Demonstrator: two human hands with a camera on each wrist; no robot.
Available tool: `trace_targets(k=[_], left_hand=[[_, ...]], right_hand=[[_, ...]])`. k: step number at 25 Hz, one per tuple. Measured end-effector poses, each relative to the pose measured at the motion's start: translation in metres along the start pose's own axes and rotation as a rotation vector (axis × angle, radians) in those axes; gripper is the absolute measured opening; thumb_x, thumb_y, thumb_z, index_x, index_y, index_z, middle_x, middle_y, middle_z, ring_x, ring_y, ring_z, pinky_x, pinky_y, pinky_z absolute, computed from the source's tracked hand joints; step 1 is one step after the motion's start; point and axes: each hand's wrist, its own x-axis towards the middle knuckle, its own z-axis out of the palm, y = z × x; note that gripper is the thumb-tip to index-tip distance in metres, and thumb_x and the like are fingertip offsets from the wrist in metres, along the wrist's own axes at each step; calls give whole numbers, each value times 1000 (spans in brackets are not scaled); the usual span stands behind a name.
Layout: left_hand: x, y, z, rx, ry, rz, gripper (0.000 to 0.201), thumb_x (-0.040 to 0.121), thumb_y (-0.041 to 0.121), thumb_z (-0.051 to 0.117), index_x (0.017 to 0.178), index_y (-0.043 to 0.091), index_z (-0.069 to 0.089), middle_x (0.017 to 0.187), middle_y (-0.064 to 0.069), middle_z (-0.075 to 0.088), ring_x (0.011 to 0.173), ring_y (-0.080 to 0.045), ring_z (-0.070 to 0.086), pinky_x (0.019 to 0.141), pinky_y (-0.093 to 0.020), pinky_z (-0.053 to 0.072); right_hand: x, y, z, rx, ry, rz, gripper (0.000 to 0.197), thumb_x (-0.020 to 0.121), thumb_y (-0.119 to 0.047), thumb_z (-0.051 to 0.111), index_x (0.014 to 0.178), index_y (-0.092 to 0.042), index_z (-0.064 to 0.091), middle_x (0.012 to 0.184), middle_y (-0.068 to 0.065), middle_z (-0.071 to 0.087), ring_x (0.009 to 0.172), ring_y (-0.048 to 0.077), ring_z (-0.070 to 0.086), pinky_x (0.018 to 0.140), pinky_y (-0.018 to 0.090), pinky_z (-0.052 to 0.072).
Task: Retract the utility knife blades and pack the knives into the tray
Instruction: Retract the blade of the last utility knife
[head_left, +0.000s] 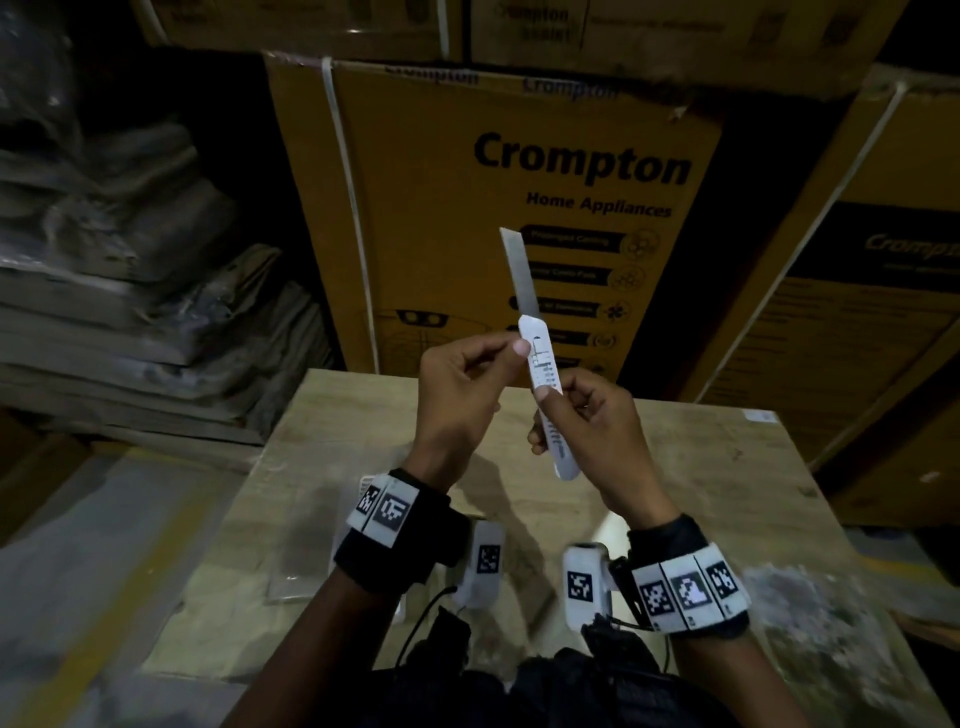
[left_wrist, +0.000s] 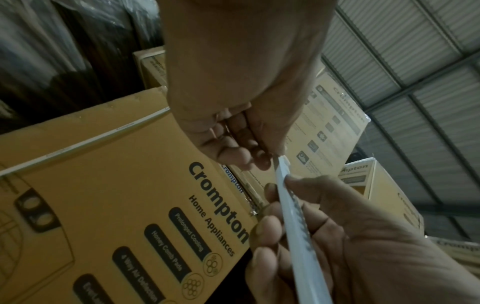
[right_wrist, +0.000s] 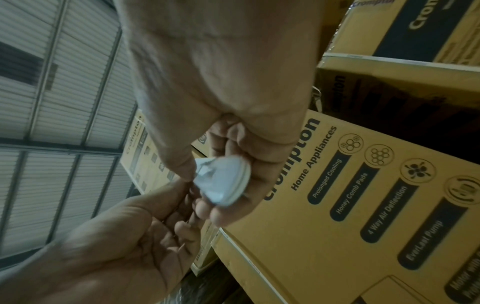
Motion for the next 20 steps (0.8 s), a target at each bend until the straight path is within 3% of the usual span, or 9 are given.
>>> trace_targets(k=[4, 9, 14, 20], left_hand=[[3, 8, 13, -33, -37, 18, 16, 93, 10, 72, 104, 1, 79, 90, -9, 79, 59, 5, 59, 52, -13, 44], [1, 17, 34, -64, -120, 46, 14, 93, 2, 69, 104, -4, 77, 82, -2, 75, 61, 9, 64, 57, -4, 44], [3, 20, 55, -30, -127, 66, 11, 94, 6, 70, 100, 7, 79, 85, 5, 78, 72, 6, 70, 60, -7, 47], [9, 14, 73, -29, -110, 49, 14, 93, 8, 72, 103, 3, 80, 92, -3, 81, 82, -7, 76, 67, -16, 53]], right_hand=[[0, -13, -7, 60, 33, 46, 14, 103, -8, 53, 97, -8, 66, 75, 13, 66, 51, 24, 60, 46, 34, 46], [1, -23, -18, 135, 70, 90, 63, 101, -50, 47, 80, 7, 65, 56, 17, 57, 40, 23, 45, 40, 28, 34], [6, -21, -30, 173, 172, 95, 58, 103, -48, 51, 71, -1, 64, 47, 8, 47, 34, 16, 34, 38, 20, 25], [5, -17, -43, 203, 199, 106, 51, 104, -45, 50, 75, -4, 62, 50, 5, 49, 35, 15, 38, 38, 19, 28]])
